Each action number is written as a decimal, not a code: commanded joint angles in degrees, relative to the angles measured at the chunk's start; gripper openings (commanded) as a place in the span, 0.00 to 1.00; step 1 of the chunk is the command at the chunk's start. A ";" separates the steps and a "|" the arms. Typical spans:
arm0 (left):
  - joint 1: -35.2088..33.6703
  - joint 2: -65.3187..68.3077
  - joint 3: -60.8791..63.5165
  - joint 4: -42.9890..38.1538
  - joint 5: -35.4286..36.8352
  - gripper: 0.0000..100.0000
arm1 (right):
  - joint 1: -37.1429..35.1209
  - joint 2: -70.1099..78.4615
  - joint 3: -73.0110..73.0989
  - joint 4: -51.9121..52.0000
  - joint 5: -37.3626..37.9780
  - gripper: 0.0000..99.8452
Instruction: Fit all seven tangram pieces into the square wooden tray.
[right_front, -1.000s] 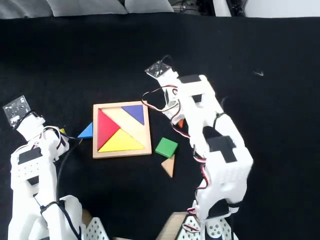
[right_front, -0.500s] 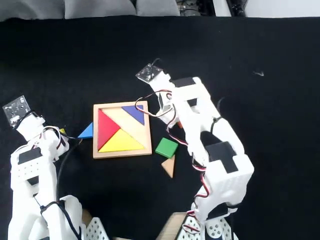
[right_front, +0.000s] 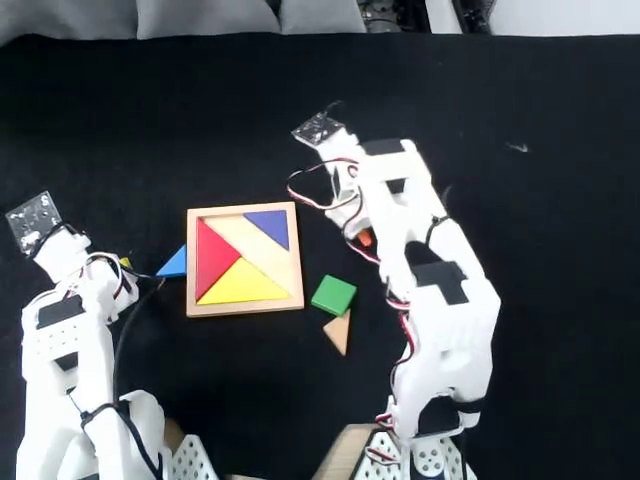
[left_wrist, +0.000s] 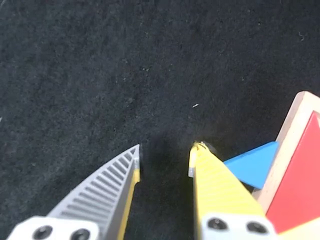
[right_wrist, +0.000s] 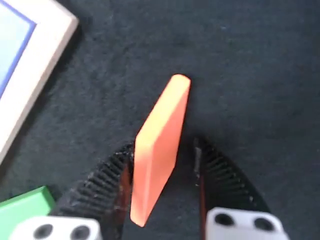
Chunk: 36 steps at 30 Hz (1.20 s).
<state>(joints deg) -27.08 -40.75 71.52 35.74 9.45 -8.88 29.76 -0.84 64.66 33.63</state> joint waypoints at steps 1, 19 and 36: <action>0.13 -1.05 -0.13 -0.97 -0.26 0.17 | 4.40 -0.04 -3.56 -0.09 0.09 0.19; 0.22 -1.05 -0.04 -0.97 -2.02 0.17 | 3.34 -2.95 -2.07 -2.20 -1.93 0.19; 0.22 -1.05 -0.04 -0.97 -1.93 0.17 | -0.53 5.14 -15.52 7.21 -6.77 0.30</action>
<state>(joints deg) -27.08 -40.75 71.96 35.74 8.04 -8.62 35.21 -13.23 71.96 27.74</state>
